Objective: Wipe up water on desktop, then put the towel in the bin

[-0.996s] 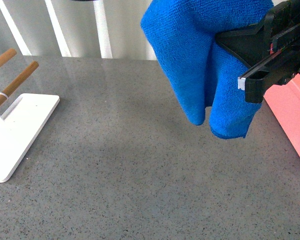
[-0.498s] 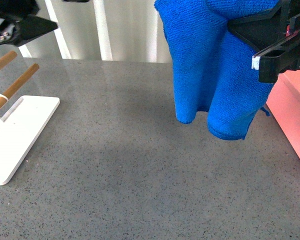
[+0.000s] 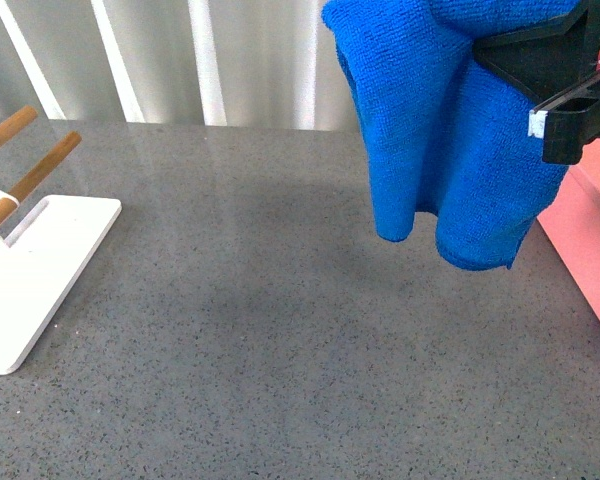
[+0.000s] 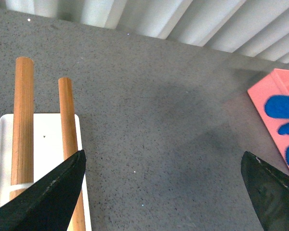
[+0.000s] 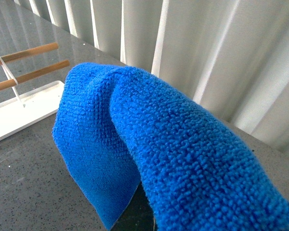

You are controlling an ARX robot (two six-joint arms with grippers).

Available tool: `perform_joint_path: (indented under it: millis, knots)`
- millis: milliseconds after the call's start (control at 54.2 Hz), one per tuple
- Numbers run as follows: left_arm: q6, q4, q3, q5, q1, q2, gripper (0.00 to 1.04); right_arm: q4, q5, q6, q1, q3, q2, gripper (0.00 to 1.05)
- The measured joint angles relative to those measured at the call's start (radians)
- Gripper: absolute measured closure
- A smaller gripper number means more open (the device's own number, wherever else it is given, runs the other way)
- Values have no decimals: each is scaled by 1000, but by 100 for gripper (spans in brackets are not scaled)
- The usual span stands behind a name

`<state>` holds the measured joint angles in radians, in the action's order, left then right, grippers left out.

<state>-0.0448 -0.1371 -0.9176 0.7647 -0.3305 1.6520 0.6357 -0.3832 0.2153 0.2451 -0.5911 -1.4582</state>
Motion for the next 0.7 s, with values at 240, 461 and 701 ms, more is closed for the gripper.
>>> perform_joint_path:
  millis: [240, 461, 701]
  knots:
    - [-108, 77, 100, 169, -105, -195, 7, -9, 7, 17, -2, 0, -8, 101]
    - [2, -585, 463, -342, -41, -341, 34, -10, 16, 26, 7, 0, -24, 101]
    - [35, -734, 690, -524, 86, -547, 80, -13, 29, 27, 15, 0, -27, 101]
